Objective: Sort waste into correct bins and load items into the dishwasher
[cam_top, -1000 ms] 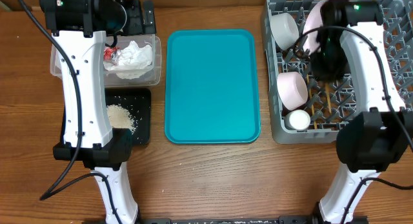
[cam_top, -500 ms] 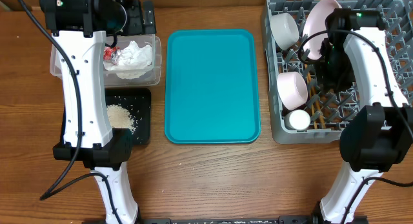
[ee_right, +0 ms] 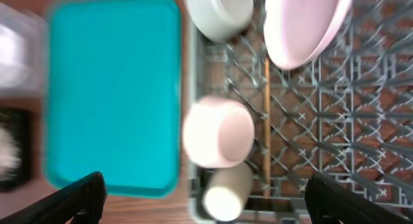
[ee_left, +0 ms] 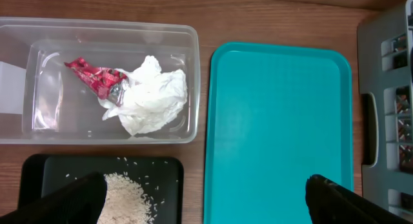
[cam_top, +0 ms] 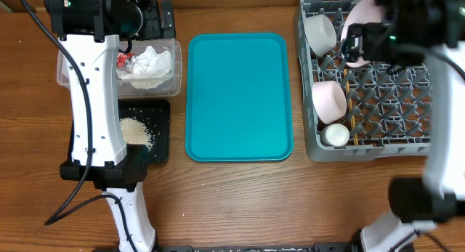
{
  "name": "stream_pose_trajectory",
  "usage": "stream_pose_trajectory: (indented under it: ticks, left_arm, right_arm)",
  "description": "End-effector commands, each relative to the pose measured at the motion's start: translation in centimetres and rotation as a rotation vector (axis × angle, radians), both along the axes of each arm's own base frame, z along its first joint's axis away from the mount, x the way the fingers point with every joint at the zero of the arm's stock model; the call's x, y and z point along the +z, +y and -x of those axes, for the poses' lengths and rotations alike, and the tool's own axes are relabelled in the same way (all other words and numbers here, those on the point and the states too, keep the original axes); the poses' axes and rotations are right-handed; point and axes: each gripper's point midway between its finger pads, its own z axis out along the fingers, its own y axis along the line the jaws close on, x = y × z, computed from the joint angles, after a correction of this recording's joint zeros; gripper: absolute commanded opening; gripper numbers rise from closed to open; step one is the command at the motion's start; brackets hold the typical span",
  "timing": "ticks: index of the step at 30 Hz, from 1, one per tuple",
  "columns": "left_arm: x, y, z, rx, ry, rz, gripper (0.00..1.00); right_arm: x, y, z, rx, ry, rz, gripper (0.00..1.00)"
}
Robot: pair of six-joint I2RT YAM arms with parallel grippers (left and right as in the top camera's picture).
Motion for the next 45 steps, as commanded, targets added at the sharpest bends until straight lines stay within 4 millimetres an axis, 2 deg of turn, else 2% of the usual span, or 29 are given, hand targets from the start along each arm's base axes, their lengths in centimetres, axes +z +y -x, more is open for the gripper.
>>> stream_pose_trajectory:
  ticks: [1, 7, 16, 21, 25, 27, 30, 35, 43, 45]
  left_arm:
    - [0.7, 0.1, 0.3, 0.014, -0.016, 0.003, 1.00]
    - [0.7, 0.1, 0.3, 0.014, -0.016, 0.003, 1.00]
    - [0.7, 0.1, 0.3, 0.014, -0.016, 0.003, 1.00]
    - [0.7, 0.1, 0.3, 0.014, -0.016, 0.003, 1.00]
    - [0.7, 0.1, 0.3, 0.014, -0.016, 0.004, 1.00]
    - [0.7, 0.1, 0.3, 0.014, -0.016, 0.004, 1.00]
    - [0.7, 0.1, 0.3, 0.014, -0.016, 0.003, 1.00]
    - [0.7, 0.1, 0.3, 0.014, -0.016, 0.003, 1.00]
    - [0.7, 0.1, 0.3, 0.014, -0.016, 0.004, 1.00]
    - [0.7, 0.1, 0.3, 0.014, -0.016, 0.003, 1.00]
  right_arm:
    - [6.6, 0.6, 4.1, -0.108, -0.171, -0.116, 1.00]
    - [10.1, 0.6, 7.5, -0.100, -0.287, -0.121, 1.00]
    - [11.4, -0.5, 9.1, -0.133, -0.344, -0.074, 1.00]
    - [11.8, -0.7, 9.2, -0.160, -0.364, -0.084, 1.00]
    - [13.2, -0.7, 7.5, -0.185, -0.505, -0.124, 1.00]
    - [13.0, -0.7, 6.6, -0.180, -0.577, -0.130, 1.00]
    - [10.7, -0.7, 6.2, -0.165, -0.653, -0.125, 1.00]
    - [4.3, -0.7, 7.1, -0.161, -0.729, -0.131, 1.00]
    - [-6.6, -0.6, 10.6, -0.142, -0.952, -0.144, 1.00]
    - [-8.4, -0.6, 11.2, -0.139, -1.001, -0.149, 1.00]
